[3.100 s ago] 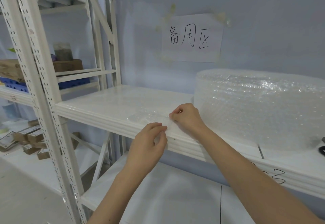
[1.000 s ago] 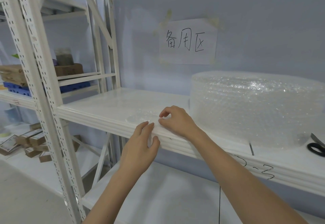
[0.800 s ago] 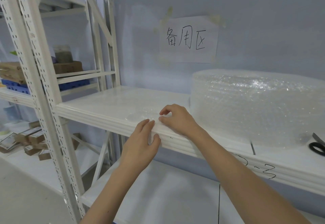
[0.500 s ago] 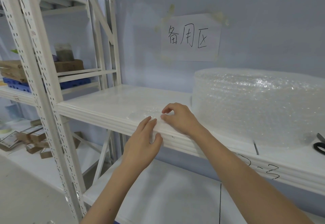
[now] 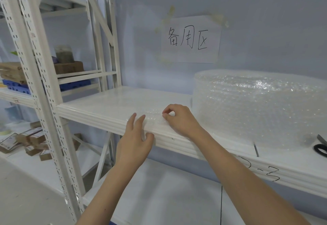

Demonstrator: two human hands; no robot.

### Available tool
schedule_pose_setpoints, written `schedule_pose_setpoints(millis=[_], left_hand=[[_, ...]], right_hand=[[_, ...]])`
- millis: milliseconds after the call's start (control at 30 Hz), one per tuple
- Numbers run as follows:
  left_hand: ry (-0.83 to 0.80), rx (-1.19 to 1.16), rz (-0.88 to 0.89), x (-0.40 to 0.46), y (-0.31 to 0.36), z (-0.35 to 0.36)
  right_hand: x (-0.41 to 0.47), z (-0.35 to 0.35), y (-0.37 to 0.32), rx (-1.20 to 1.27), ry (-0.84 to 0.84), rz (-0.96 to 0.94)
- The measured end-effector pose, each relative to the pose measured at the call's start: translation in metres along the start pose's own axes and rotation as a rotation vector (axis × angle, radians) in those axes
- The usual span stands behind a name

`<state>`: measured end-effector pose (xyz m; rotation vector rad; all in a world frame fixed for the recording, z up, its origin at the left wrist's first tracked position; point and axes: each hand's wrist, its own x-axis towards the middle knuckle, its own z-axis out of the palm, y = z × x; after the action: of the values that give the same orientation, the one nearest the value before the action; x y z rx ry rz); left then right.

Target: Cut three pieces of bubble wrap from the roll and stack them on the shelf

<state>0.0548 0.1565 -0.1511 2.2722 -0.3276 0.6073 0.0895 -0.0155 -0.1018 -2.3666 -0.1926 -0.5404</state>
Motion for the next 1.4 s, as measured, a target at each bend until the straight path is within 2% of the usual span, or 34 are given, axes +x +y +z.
schedule_pose_setpoints(millis=[133, 300, 800, 1067, 1400], left_hand=[[-0.053, 0.022, -0.047, 0.0001, -0.0003, 0.0011], [-0.064, -0.06, -0.044, 0.0031, -0.0005, 0.0012], [-0.056, -0.07, -0.01, -0.0001, -0.0017, 0.0037], [-0.061, -0.107, -0.009, -0.0004, -0.0003, 0.0037], [-0.061, -0.091, 0.002, 0.0031, 0.0004, 0.0044]], right_hand=[[0.0004, 0.0007, 0.002, -0.035, -0.028, 0.015], [0.0017, 0.0009, 0.0011, -0.082, -0.07, 0.021], [-0.0001, 0.0004, 0.0002, -0.05, 0.005, -0.012], [-0.0006, 0.0023, -0.0036, -0.118, -0.042, 0.001], [0.0021, 0.0052, -0.0044, 0.057, -0.018, 0.0]])
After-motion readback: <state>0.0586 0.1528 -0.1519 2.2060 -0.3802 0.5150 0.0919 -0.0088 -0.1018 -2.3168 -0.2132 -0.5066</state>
